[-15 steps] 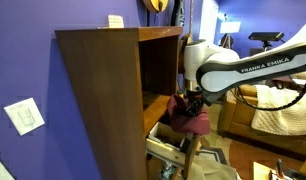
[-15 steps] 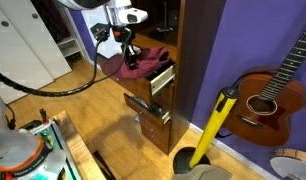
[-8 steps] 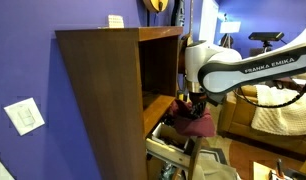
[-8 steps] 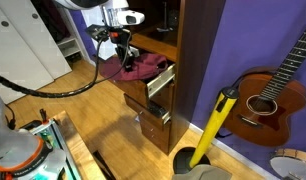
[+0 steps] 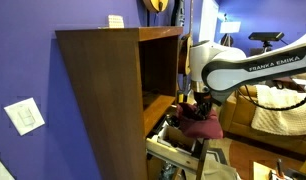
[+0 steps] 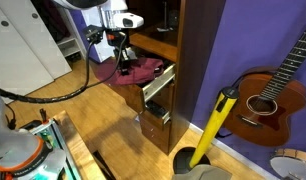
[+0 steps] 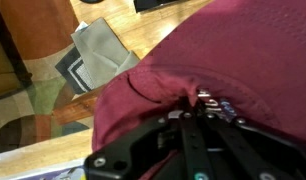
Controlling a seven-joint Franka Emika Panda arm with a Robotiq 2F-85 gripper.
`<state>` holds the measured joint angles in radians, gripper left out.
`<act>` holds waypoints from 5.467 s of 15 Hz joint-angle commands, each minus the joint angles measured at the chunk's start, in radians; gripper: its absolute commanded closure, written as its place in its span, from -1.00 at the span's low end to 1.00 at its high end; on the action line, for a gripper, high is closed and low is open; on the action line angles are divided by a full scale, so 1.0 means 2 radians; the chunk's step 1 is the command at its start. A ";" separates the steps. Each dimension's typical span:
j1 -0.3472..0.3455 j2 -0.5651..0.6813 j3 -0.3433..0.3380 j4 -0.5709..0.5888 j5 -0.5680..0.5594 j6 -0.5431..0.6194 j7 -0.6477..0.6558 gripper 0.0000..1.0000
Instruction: Pull open the top drawer on the chest of drawers, put the maroon cap into the drawer, push the top drawer closed
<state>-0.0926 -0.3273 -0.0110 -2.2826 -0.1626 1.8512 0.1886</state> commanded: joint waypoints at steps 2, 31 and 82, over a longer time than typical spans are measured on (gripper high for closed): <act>-0.011 0.009 -0.012 -0.010 0.034 0.026 0.062 0.99; 0.007 0.027 -0.003 0.034 0.046 -0.057 -0.001 0.99; -0.015 0.063 0.025 -0.062 -0.089 0.332 0.047 0.99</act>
<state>-0.1113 -0.2056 0.0450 -2.3836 -0.2685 2.4856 0.2830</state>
